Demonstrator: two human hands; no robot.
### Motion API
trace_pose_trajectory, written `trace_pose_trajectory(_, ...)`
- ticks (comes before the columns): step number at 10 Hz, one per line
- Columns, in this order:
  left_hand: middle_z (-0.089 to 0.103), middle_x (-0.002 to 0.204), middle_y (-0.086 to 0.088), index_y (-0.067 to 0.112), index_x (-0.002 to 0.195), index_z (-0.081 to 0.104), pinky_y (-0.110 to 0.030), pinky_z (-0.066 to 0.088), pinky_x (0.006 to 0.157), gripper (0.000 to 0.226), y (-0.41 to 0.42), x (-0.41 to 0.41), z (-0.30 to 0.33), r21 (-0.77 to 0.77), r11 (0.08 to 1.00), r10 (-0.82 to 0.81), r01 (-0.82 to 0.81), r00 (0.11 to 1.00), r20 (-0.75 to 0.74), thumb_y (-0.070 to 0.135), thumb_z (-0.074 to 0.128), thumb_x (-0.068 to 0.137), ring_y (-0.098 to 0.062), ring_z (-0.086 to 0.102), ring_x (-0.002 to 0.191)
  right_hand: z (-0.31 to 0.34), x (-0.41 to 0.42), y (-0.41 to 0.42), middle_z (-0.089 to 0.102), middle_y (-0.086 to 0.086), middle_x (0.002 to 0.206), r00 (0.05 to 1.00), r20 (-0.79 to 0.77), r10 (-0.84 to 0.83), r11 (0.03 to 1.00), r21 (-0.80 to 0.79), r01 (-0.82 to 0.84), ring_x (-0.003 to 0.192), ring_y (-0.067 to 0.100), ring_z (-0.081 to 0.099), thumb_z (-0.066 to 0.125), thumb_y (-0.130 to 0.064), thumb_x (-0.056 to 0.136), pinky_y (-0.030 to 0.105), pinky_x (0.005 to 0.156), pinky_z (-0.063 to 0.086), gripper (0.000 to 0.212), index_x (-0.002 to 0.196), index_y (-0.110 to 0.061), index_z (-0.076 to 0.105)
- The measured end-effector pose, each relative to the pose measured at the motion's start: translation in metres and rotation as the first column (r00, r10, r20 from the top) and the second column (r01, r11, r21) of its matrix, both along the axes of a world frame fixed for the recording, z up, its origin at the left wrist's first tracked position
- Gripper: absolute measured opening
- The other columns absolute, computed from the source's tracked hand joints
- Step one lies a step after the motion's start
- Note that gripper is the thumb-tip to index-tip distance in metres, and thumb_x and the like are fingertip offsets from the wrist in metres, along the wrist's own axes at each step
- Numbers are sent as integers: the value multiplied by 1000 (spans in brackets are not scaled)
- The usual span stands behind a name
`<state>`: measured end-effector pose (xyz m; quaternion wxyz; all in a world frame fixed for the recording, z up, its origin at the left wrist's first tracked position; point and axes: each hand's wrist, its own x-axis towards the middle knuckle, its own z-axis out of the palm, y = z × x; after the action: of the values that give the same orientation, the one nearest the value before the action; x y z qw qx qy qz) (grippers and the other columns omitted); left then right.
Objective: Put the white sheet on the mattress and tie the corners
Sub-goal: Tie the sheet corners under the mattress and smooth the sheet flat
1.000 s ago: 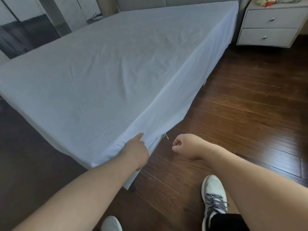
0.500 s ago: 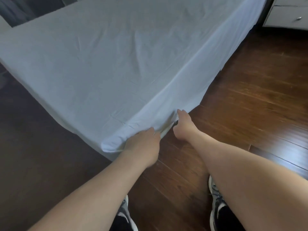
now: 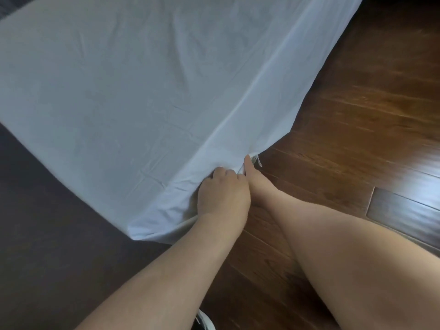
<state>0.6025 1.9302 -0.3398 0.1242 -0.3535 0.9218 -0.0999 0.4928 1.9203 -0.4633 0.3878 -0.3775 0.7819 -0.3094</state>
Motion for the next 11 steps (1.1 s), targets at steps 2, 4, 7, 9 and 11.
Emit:
trace_pose_trajectory(2,60,126,-6,14,127,62,-38,44,82,32,-9,-8,-5,90,993,70,-71,997,13,8,44,101,-30,54,120,26,-6,5,62,5,86,988,-105,-116,993,-36,113,78,23,56,43,-13,101,36,65,43,37,138,-9,48)
trace_pose_trajectory(4,67,118,-8,10,124,54,-37,39,72,28,-12,-8,-13,87,989,125,-122,992,-21,5,40,102,-33,65,107,27,-12,1,61,11,135,981,53,-186,982,-12,187,121,29,59,46,-13,104,34,97,46,48,151,-16,43)
trace_pose_trajectory(7,65,115,-7,13,123,49,-36,41,69,22,-16,-8,-11,67,994,87,-82,994,-73,11,37,105,-30,67,100,22,-22,-17,75,14,108,169,837,-521,640,251,726,92,24,72,53,10,92,36,74,63,34,108,-15,69)
trace_pose_trajectory(9,62,117,-8,14,128,50,-35,39,67,28,-11,-7,-12,83,991,108,-103,992,-65,10,43,101,-31,65,101,28,-23,-19,77,13,85,38,879,-476,616,302,728,76,21,72,53,12,93,43,86,63,31,116,-2,68)
trace_pose_trajectory(11,64,106,-9,12,114,68,-39,42,66,31,27,-15,-4,163,985,-50,65,994,-96,12,44,93,-34,64,96,38,-26,-23,68,14,98,19,875,-484,593,312,742,92,29,74,60,-9,98,46,86,63,22,118,1,60)
